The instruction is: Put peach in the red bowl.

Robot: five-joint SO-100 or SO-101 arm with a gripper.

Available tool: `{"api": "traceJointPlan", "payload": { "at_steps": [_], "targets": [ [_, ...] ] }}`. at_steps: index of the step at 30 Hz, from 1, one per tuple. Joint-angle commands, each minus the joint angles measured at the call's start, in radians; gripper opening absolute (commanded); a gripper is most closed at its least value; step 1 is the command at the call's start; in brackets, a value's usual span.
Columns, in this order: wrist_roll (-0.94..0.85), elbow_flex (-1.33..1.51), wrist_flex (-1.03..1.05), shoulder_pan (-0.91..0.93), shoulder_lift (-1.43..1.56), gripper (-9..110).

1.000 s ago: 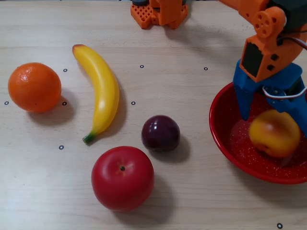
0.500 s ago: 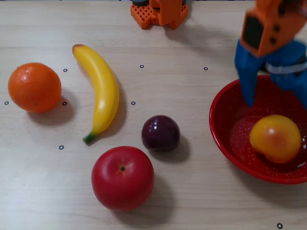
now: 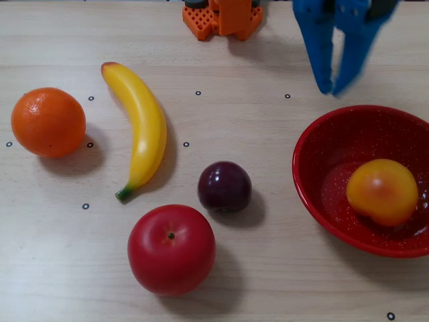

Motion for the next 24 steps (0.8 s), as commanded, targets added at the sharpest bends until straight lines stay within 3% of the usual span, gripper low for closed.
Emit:
{"api": "traceJointPlan", "payload": {
  "at_steps": [1, 10, 24],
  "targets": [
    [-0.015, 0.009, 0.006, 0.037, 0.189, 0],
    [0.021, 0.408, -0.161, 0.101, 0.574, 0],
    [0.08, 0.94, -0.087, 0.279, 1.212, 0]
  ]
}}
